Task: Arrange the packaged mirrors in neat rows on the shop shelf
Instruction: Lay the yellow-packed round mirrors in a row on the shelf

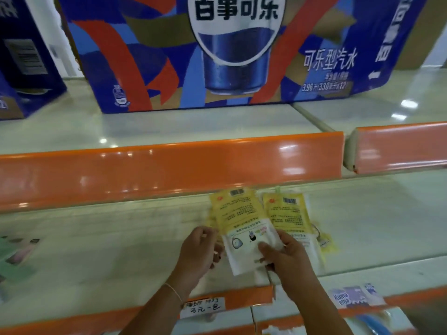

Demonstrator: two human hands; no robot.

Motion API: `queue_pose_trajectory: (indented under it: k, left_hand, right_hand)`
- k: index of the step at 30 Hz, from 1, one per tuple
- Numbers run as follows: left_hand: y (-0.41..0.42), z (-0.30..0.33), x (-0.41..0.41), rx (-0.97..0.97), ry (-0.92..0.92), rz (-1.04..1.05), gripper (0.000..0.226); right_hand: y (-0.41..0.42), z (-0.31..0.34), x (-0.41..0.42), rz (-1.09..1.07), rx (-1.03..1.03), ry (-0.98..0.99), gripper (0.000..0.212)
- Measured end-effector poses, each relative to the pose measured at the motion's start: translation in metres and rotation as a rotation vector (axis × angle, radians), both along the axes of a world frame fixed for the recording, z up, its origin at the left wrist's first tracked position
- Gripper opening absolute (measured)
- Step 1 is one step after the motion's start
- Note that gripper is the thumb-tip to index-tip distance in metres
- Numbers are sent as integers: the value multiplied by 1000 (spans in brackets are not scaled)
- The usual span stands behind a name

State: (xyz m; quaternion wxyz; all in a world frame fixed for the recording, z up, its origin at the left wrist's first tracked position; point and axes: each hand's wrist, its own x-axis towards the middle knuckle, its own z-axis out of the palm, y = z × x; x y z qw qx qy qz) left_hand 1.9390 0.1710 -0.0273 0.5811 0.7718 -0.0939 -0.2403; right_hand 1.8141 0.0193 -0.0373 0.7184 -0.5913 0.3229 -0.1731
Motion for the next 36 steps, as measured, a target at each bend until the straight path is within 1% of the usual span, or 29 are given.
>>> queue_pose_trajectory:
  k: [5,7,10,13,16,17,19,24,27,28,30,32,34,36]
  left_hand:
    - [-37,0,-20,121,-193,-127,11]
    - [-47,-4,-25,190,-267,-160,14]
    - [-58,-9,-30,332,-435,-165,21]
    - [-64,-16,-31,458,-574,-170,30]
    - [-65,-22,-26,718,-707,-175,36]
    - [-63,-23,-24,791,-729,-171,38]
    - [-61,-24,-22,859,-726,-150,42]
    - [-51,-33,-15,888,-673,-108,47]
    - [-42,-37,-15,886,-699,-87,47]
    - [-39,-39,-15,881,-707,-73,46]
    - [-32,-43,-15,838,-721,-31,43]
    - [-24,-52,-13,805,-742,11,46]
    - [-18,-62,-13,751,-742,33,48]
    - [-15,-64,-15,726,-717,27,39]
  right_hand:
    - [-52,-4,-29,-186,-4,9,30]
    - [-66,-4,-42,-222,0,-3,28]
    - [-83,-5,-58,-219,-70,7,18]
    - [-95,-11,-61,-235,-220,133,16]
    - [-100,-19,-60,-212,-480,345,15]
    - [-99,-20,-59,-206,-536,389,16]
    - [-100,-23,-59,-199,-605,436,21]
    - [-104,-27,-55,-159,-735,553,36]
    - [-100,-22,-53,-246,-838,619,49]
    - [-96,-19,-51,-280,-880,612,49]
    - [-86,-10,-47,-318,-935,486,41]
    - [-70,5,-41,-299,-804,291,39]
    - [-48,18,-33,-204,-696,196,36]
    - [-25,19,-20,-43,-694,187,28]
